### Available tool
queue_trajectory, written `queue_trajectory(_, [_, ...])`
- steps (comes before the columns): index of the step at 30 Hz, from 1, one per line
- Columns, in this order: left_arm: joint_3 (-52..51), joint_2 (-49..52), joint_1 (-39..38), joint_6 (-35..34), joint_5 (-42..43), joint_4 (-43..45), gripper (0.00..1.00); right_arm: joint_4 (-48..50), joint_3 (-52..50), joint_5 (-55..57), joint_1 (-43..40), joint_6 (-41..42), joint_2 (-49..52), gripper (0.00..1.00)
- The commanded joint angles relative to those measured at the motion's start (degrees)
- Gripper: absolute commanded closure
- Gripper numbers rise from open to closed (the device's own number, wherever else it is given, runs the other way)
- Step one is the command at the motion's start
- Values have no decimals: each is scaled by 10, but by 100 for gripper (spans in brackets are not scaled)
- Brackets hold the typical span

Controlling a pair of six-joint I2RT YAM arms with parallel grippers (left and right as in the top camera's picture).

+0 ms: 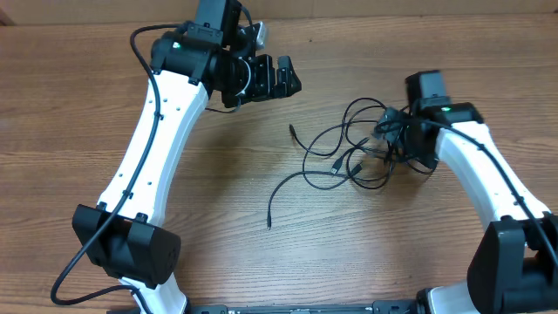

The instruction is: Untangle cables

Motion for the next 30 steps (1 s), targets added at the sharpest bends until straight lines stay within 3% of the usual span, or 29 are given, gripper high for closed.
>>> queue_trajectory(1, [5,0,-9,-6,-12,2,0,24,3,-275,-17,5,-3,0])
queue_trajectory(5, [5,0,-11,-13,-11,2,0,10,3,-271,-18,-7,-3,0])
queue_trajectory(10, [3,6,-36,-36,-9,2,2,13,3,-153,-23,-10,-3,0])
queue_trajectory(13, [-3,10,-63,-32,-10,2,3,22,3,-148,-46,44,-3,0])
queue_trajectory(18, [-8,23,-119,27,-9,22,4,44,3,-256,-104,96,-3,0])
queue_trajectory(24, [-17,44,-176,110,-9,72,10,42,3,-252,-135,108,-3,0])
queue_trajectory(30, [-95,51,-211,181,-9,179,16,17,3,-254,-165,105,-3,0])
